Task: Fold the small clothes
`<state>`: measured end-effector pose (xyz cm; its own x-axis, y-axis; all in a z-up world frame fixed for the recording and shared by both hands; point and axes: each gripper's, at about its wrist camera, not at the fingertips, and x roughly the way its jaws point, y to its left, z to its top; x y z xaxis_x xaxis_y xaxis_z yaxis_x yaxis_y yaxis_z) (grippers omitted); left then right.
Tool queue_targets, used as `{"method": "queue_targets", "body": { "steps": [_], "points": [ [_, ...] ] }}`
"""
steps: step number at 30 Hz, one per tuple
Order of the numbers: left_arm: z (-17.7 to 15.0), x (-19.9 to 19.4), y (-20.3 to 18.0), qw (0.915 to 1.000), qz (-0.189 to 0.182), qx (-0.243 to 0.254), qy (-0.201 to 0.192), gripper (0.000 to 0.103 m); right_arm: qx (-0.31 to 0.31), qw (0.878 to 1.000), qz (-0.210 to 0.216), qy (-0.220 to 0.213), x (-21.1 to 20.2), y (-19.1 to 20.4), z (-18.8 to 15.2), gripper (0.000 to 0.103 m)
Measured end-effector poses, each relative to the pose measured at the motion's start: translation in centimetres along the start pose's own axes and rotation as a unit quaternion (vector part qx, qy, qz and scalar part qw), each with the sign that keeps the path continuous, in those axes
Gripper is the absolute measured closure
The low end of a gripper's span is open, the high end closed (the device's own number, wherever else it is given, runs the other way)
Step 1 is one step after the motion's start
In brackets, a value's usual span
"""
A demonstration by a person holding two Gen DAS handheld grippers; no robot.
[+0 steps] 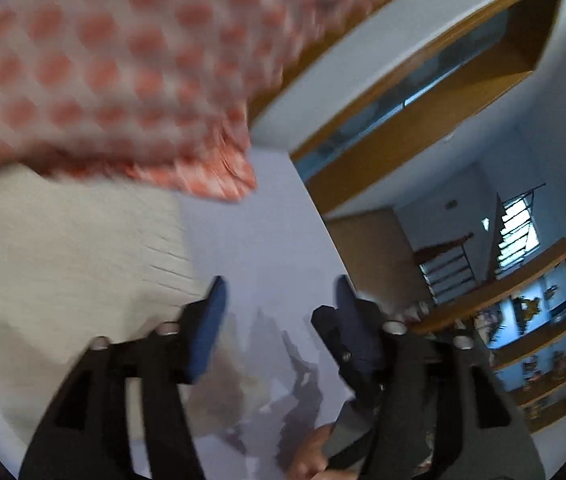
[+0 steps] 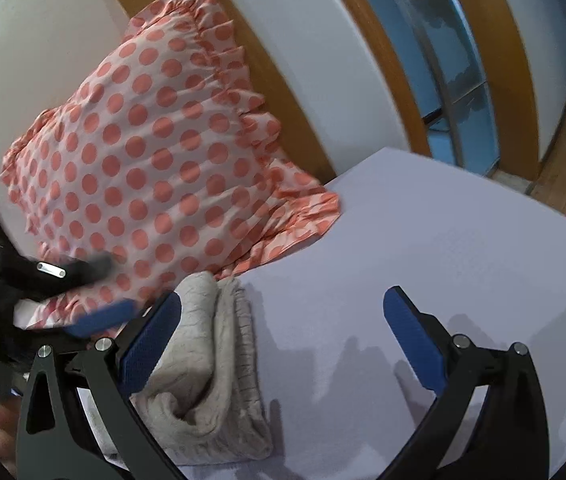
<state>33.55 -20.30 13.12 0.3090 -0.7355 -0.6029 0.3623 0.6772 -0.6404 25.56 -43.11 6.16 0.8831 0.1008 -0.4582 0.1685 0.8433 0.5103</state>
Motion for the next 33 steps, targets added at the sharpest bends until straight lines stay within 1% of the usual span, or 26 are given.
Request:
{"method": "queue_targets", "body": {
  "steps": [1, 2, 3, 4, 6, 7, 8, 10, 11, 13, 14, 15, 16, 18, 19, 21, 22, 23, 24, 25, 27, 28, 29, 30, 31, 33],
  "points": [
    [-0.2, -1.9, 0.6, 0.9995, 0.027, 0.012, -0.010, 0.037, -0.004, 1.000, 0.011, 0.003, 0.1, 0.3, 0.0, 0.001],
    [-0.5, -3.3, 1.2, 0.9987, 0.044, 0.020, -0.014, 0.032, -0.014, 0.999, 0.038, 0.003, -0.1, 0.9, -0.1, 0.001],
    [-0.7, -4.2, 1.8, 0.9977, 0.062, 0.023, -0.017, 0.031, -0.032, 0.997, 0.069, -0.002, -0.6, 1.9, -0.3, 0.001],
    [-1.3, -5.5, 3.2, 0.9968, 0.074, 0.023, -0.018, 0.031, -0.066, 0.993, 0.097, -0.011, -1.2, 3.5, -0.5, 0.001],
    [-2.4, -6.9, 5.5, 0.9972, 0.073, 0.011, -0.009, 0.031, -0.125, 0.984, 0.127, -0.019, -2.0, 6.2, -1.2, 0.001],
    [-3.0, -7.3, 6.7, 0.9973, 0.073, -0.001, -0.008, 0.031, -0.159, 0.976, 0.146, -0.013, -2.2, 8.1, -1.7, 0.001],
    [-3.3, -7.3, 7.5, 0.9975, 0.070, -0.009, -0.007, 0.031, -0.174, 0.971, 0.163, -0.003, -2.2, 9.1, -2.1, 0.002],
    [-4.3, -7.8, 8.9, 0.9976, 0.062, -0.029, -0.009, 0.031, -0.202, 0.956, 0.209, 0.030, -2.1, 10.8, -3.1, 0.005],
    [-4.7, -7.8, 9.8, 0.9977, 0.056, -0.037, -0.010, 0.030, -0.218, 0.950, 0.220, 0.042, -2.0, 11.4, -3.7, 0.005],
    [-5.6, -7.6, 10.4, 0.9978, 0.057, -0.033, -0.011, 0.028, -0.246, 0.943, 0.216, 0.062, -1.7, 12.0, -4.8, 0.005],
    [-5.9, -7.2, 10.5, 0.9976, 0.065, -0.023, -0.008, 0.025, -0.265, 0.939, 0.199, 0.086, -0.9, 12.3, -5.6, 0.005],
    [-6.3, -6.8, 10.5, 0.9974, 0.072, -0.010, -0.001, 0.024, -0.280, 0.938, 0.169, 0.118, 0.3, 12.4, -6.4, 0.005],
    [-6.6, -6.6, 10.4, 0.9971, 0.075, -0.001, 0.003, 0.023, -0.291, 0.934, 0.129, 0.159, 1.8, 12.0, -7.4, 0.005],
    [-7.7, -5.6, 10.0, 0.9964, 0.080, 0.022, 0.017, 0.023, -0.293, 0.925, 0.084, 0.226, 4.1, 10.6, -9.1, 0.005],
    [-8.2, -5.2, 9.8, 0.9961, 0.080, 0.032, 0.021, 0.022, -0.310, 0.922, 0.075, 0.221, 4.0, 10.1, -10.0, 0.005],
    [-8.5, -5.0, 9.4, 0.9940, 0.094, 0.052, 0.022, 0.022, -0.334, 0.914, 0.064, 0.221, 3.3, 10.9, -10.6, 0.005],
    [-8.4, -5.1, 9.2, 0.9939, 0.095, 0.053, 0.022, 0.022, -0.333, 0.915, 0.066, 0.219, 2.9, 11.1, -10.5, 0.005],
    [-8.2, -6.0, 9.3, 0.9958, 0.080, 0.042, 0.013, 0.022, -0.317, 0.920, 0.087, 0.212, 1.9, 11.3, -9.5, 0.005],
    [-7.8, -6.8, 9.5, 0.9974, 0.065, 0.030, 0.002, 0.022, -0.301, 0.926, 0.099, 0.206, 1.6, 11.1, -8.5, 0.004],
    [-7.5, -7.9, 9.9, 0.9981, 0.057, 0.019, -0.012, 0.021, -0.266, 0.937, 0.116, 0.195, 1.1, 10.5, -6.7, 0.001],
    [-6.5, -9.6, 11.4, 0.9966, 0.076, -0.004, -0.033, 0.014, -0.206, 0.952, 0.125, 0.190, 1.5, 9.0, -4.0, 0.001],
    [-6.2, -10.0, 12.3, 0.9957, 0.084, -0.016, -0.036, 0.014, -0.185, 0.956, 0.118, 0.197, 2.4, 8.4, -3.0, 0.001],
    [-5.9, -10.0, 14.0, 0.9946, 0.091, -0.042, -0.027, 0.014, -0.153, 0.960, 0.099, 0.214, 4.3, 7.3, -1.8, 0.001],
    [-5.9, -10.0, 14.8, 0.9941, 0.091, -0.057, -0.020, 0.015, -0.129, 0.961, 0.088, 0.229, 5.7, 6.3, -1.1, 0.001],
    [-5.9, -9.6, 16.0, 0.9932, 0.088, -0.076, -0.009, 0.016, -0.106, 0.959, 0.085, 0.247, 7.2, 5.3, -0.8, 0.001],
    [-6.2, -8.9, 17.4, 0.9919, 0.085, -0.094, 0.004, 0.016, -0.081, 0.956, 0.073, 0.273, 9.1, 4.4, -1.0, 0.001]
  ]
}}
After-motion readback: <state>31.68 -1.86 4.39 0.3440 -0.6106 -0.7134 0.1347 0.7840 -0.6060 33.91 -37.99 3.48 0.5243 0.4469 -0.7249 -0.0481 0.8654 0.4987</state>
